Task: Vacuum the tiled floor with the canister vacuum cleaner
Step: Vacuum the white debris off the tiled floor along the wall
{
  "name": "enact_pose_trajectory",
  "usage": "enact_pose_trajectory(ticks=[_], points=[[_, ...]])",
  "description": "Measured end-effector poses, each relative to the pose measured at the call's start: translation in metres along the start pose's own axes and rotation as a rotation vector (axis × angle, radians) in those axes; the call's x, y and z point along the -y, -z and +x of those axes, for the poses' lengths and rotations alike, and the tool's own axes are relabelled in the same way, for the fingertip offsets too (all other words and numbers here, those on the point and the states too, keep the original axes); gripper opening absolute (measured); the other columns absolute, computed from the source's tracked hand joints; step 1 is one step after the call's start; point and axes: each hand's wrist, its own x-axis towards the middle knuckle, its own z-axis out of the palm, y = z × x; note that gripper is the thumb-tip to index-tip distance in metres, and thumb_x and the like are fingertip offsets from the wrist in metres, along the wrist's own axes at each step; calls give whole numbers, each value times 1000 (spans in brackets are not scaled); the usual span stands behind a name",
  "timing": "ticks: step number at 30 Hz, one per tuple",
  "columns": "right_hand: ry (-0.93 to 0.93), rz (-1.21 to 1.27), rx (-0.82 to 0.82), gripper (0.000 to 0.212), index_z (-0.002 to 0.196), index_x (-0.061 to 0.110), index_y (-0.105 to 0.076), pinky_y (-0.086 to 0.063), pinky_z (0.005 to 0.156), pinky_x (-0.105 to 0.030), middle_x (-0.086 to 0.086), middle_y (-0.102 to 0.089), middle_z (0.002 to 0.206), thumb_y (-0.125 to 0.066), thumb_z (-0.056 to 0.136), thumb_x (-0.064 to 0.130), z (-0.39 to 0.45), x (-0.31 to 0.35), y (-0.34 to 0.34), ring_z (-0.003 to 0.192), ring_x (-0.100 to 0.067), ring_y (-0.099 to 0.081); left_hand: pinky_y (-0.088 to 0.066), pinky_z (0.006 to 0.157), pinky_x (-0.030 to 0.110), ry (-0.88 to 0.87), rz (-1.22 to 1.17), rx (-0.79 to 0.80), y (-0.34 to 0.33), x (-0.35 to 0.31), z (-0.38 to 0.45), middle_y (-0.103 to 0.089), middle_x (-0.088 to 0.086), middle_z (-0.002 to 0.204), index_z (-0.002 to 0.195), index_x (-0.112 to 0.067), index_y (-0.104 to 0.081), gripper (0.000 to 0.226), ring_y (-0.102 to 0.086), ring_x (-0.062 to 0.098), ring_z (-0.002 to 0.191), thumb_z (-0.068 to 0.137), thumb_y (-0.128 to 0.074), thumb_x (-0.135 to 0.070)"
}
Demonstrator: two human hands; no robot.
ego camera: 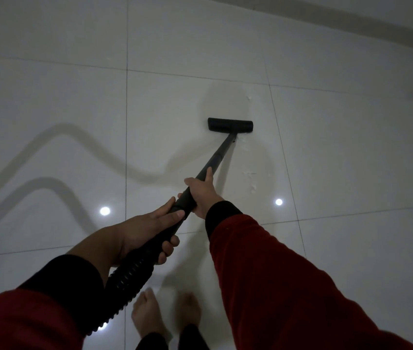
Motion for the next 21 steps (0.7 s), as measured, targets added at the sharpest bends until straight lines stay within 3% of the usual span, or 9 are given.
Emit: enact_pose_trajectory(ticks=[7, 16, 21], points=[[12, -5, 14, 82, 148, 50, 2, -54, 71, -36, -12, -35, 145, -48, 97, 10, -20, -30, 20, 73, -20, -61, -43, 39, 20, -12, 27, -6, -12, 39, -9, -51, 5, 58, 141, -53, -26, 56, -46, 10, 41, 95, -50, -32], [-10, 14, 27, 82, 148, 50, 3, -52, 61, -32, -13, -35, 146, -48, 97, 10, -45, -72, 51, 73, -20, -61, -43, 39, 19, 11, 12, -29, -38, 90, -21, -50, 5, 59, 140, -51, -29, 54, -45, 11, 41, 95, -51, -32], [-9, 32, 29, 82, 149, 49, 1, -53, 68, -34, -13, -35, 146, -47, 97, 9, -65, -85, 57, 74, -20, -60, -43, 39, 20, 22, 15, -24, -44, 107, -35, -50, 6, 60, 139, -52, -30, 55, -45, 11, 41, 94, -52, -32]])
